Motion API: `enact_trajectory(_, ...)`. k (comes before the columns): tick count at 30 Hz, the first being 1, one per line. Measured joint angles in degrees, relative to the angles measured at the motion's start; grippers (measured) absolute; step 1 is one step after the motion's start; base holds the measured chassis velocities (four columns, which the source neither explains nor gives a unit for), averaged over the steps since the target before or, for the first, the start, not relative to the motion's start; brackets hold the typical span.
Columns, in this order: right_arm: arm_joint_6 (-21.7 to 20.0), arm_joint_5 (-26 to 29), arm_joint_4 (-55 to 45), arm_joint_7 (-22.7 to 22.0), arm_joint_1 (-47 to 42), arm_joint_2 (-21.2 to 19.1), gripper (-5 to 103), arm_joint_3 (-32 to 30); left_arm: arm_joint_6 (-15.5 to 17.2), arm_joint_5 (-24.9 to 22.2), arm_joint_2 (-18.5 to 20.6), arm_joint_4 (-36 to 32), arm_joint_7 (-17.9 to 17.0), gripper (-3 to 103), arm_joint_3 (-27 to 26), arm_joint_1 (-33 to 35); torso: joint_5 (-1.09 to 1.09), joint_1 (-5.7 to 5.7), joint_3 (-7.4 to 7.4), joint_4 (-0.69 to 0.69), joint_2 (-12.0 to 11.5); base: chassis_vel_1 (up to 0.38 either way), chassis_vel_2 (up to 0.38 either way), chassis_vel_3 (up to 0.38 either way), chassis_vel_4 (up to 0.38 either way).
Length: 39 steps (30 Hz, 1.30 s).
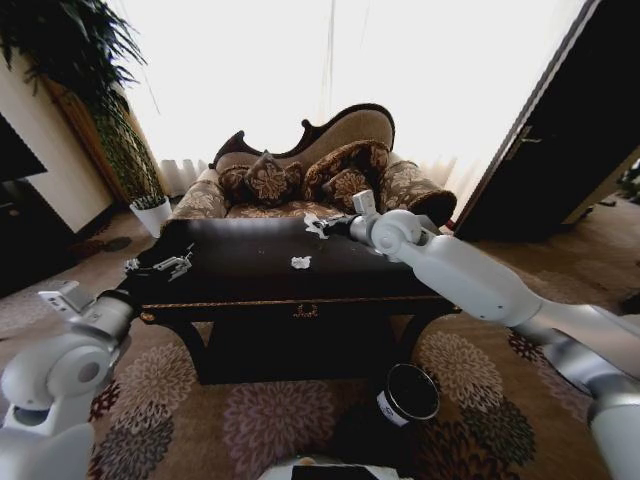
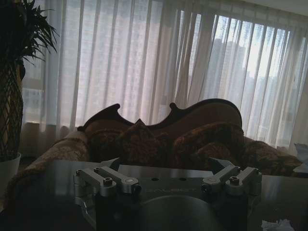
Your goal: Move to the front of the table and place the trash on the table into the trash bin.
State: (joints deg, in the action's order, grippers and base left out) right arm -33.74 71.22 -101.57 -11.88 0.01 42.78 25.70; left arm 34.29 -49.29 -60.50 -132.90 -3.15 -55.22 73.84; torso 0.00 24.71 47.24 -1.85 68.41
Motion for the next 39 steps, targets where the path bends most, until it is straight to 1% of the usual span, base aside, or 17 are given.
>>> enact_trajectory(2, 0.6, 0.3, -1.9, -0.6, -2.3, -2.0, 1, -2.5, 0.0, 0.0, 0.0, 0.0, 0.0, 100, 0.2, -0.2, 0.01, 0.0, 0.0, 0.0, 0.0, 0.0, 0.0, 0.0, 0.0)
enact_trajectory(5, 2.0, 0.7, -6.1, -2.2, -8.5, -6.1, 1, -9.7, 0.0, 0.0, 0.0, 0.1, 0.0, 100, 0.5, -0.4, 0.02, 0.0, 0.0, -0.01, 0.0, 0.0, 0.0, 0.0, 0.0)
enact_trajectory(6, 3.2, 0.6, -9.0, -3.1, -13.4, -8.6, 1, -14.3, 0.0, 0.1, -0.1, 0.1, 0.0, 100, 0.6, -0.5, 0.02, -0.01, 0.0, -0.03, 0.0, 0.0, 0.0, 0.0, 0.0)
enact_trajectory(7, 3.2, 0.6, -9.0, -3.1, -13.4, -8.6, 1, -14.3, 0.0, 0.1, -0.1, 0.1, 0.0, 100, 0.6, -0.5, 0.02, -0.01, 0.0, -0.03, 0.0, 0.0, 0.0, 0.0, 0.0)
enact_trajectory(11, 6.1, -3.0, -15.6, -3.5, -32.0, -13.6, 1, -31.6, 0.0, 0.1, -0.2, 0.1, 0.0, 100, 1.2, -0.9, 0.02, 0.0, -0.01, -0.02, 0.0, 0.0, 0.0, 0.0, 0.0)
enact_trajectory(12, 6.6, -3.5, -17.3, -3.4, -37.3, -14.1, 1, -37.1, 0.0, 0.2, -0.4, 0.1, 0.0, 100, 1.5, -1.0, 0.03, -0.01, -0.01, -0.03, 0.0, 0.0, 0.0, 0.0, 0.0)
enact_trajectory(13, 6.6, -3.5, -17.3, -3.4, -37.3, -14.1, 1, -37.1, 0.0, 0.2, -0.4, 0.1, 0.0, 100, 1.5, -1.0, 0.03, -0.01, -0.01, -0.03, 0.0, 0.0, 0.0, 0.0, 0.0)
enact_trajectory(15, 7.7, -4.4, -19.8, -3.4, -45.9, -13.9, 1, -45.7, 0.0, 0.6, -0.7, 0.0, 0.0, 100, 2.2, -1.1, -0.02, -0.01, -0.01, -0.02, 0.0, 0.0, 0.0, 0.0, 0.0)
enact_trajectory(21, 8.8, -4.9, -24.6, -4.2, -62.5, -10.1, 1, -61.5, 0.0, 1.6, -1.7, -0.3, 0.0, 100, 3.5, -1.4, 0.01, 0.0, 0.0, 0.0, 0.0, 0.0, 0.0, 0.0, 0.0)
enact_trajectory(24, 9.4, -6.9, -25.9, -3.8, -68.3, -8.3, 1, -65.7, 0.0, 1.7, -1.8, -0.4, 0.0, 100, 3.6, -1.4, 0.01, -0.01, 0.0, 0.0, 0.0, 0.0, 0.0, 0.0, 0.0)
enact_trajectory(27, 10.8, -10.7, -27.7, -3.1, -75.7, -3.8, 1, -71.3, 0.0, 1.8, -2.1, -0.5, 0.0, 100, 3.6, -1.4, -0.01, 0.0, 0.0, 0.0, 0.0, 0.0, 0.0, 0.0, 0.0)
enact_trajectory(28, 10.8, -10.7, -27.7, -3.1, -75.7, -3.8, 1, -71.3, 0.0, 1.8, -2.1, -0.5, 0.0, 100, 3.6, -1.4, -0.01, 0.0, 0.0, 0.0, 0.0, 0.0, 0.0, 0.0, 0.0)
enact_trajectory(30, 12.8, -14.9, -29.7, -2.2, -81.8, 2.4, 1, -75.4, 0.0, 1.9, -2.4, -0.4, 0.1, 100, 3.5, -1.2, 0.01, -0.01, 0.0, -0.01, 0.0, 0.0, 0.0, 0.0, 0.0)
enact_trajectory(31, 12.8, -14.9, -29.7, -2.2, -81.8, 2.4, 1, -75.4, 0.0, 1.9, -2.4, -0.4, 0.1, 100, 3.5, -1.2, 0.01, -0.01, 0.0, -0.01, 0.0, 0.0, 0.0, 0.0, 0.0)
enact_trajectory(35, 18.4, -23.5, -31.4, 1.3, -89.2, 10.4, 1, -79.3, 0.0, 2.4, -2.6, -0.3, 0.1, 100, 3.5, -1.0, -0.02, -0.01, -0.01, 0.0, 0.0, 0.0, 0.0, 0.0, 0.0)
enact_trajectory(37, 20.1, -25.4, -31.6, 2.0, -90.5, 11.9, 1, -79.8, 0.0, 2.5, -2.7, -0.2, 0.1, 100, 3.5, -0.9, -0.01, -0.01, 0.0, -0.01, 0.0, 0.0, 0.0, 0.0, 0.0)
enact_trajectory(39, 24.4, -30.6, -31.4, 3.3, -92.8, 14.8, 1, -80.1, 0.0, 2.6, -2.8, -0.2, 0.2, 100, 3.6, -0.7, -0.01, -0.01, 0.0, -0.01, 0.0, 0.0, 0.0, 0.0, 0.0)
